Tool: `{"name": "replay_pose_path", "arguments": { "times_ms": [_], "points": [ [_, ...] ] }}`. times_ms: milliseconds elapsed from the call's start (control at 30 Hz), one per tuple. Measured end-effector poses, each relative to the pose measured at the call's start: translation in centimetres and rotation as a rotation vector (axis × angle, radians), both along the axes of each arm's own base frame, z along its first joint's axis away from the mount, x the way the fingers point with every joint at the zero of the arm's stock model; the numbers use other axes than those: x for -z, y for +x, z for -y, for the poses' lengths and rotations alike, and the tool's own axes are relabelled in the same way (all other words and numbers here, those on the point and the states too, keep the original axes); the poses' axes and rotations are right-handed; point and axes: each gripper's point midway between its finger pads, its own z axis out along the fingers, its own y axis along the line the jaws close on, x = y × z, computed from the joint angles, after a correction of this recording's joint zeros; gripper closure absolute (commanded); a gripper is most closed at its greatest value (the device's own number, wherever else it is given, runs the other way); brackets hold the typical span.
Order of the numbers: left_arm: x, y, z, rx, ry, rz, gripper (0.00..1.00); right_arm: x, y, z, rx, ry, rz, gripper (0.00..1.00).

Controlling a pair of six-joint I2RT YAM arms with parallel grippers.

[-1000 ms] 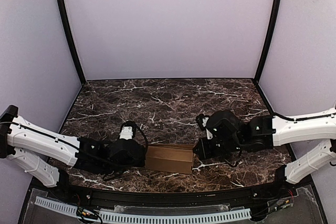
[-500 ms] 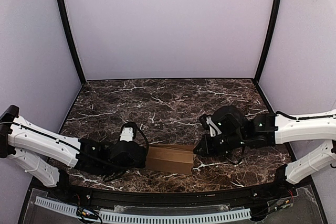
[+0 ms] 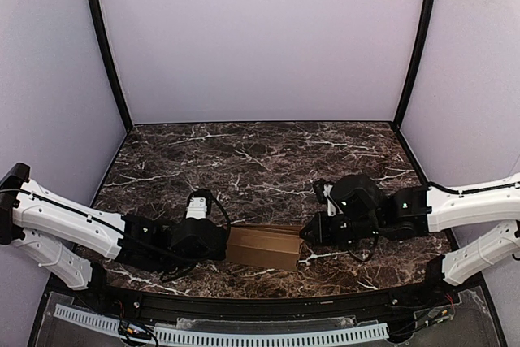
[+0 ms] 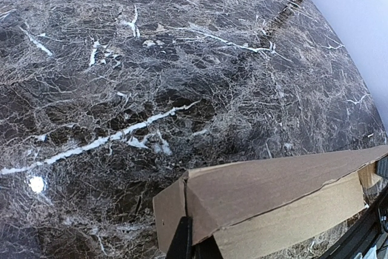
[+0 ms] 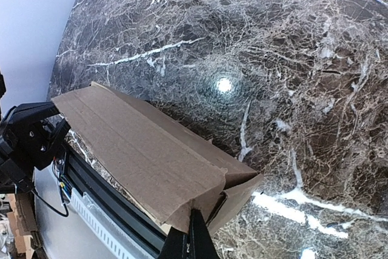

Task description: Fold the paper box

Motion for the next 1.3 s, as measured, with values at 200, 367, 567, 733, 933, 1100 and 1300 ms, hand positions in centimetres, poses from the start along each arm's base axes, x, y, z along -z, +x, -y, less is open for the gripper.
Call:
{"name": "replay_pose_path", "arguments": {
  "times_ms": [200,367,567,733,933,1100,1300],
  "points": [
    [0.0,0.0,0.0,0.0,0.0,0.0,1.0,0.3,0.0,0.0,0.017,-0.018,0.047,1.0],
    [-0.1,0.0,0.1,-0.001,0.0,0.001,1.0,0.7,-0.1,-0.1,0.043,-0.039,0.08,1.0],
    [0.0,0.0,0.1,-0.001,0.0,0.001,1.0,1.0,-0.4,-0.2,0.086,-0.051,0.119,1.0],
    [0.0,0.0,0.0,-0.001,0.005,0.0,1.0,1.4,-0.5,-0.3,0.119,-0.068,0.154,1.0],
    [0.0,0.0,-0.1,-0.006,0.016,0.006,1.0,1.7,-0.6,-0.6,0.157,-0.091,0.19,1.0],
    [0.0,0.0,-0.1,-0.013,0.014,0.009,1.0,2.0,-0.9,-0.7,0.185,-0.125,0.219,1.0],
    [-0.2,0.1,0.1,-0.02,0.014,0.011,1.0,2.4,-1.2,-0.7,0.191,-0.139,0.227,0.88]
  ]
}}
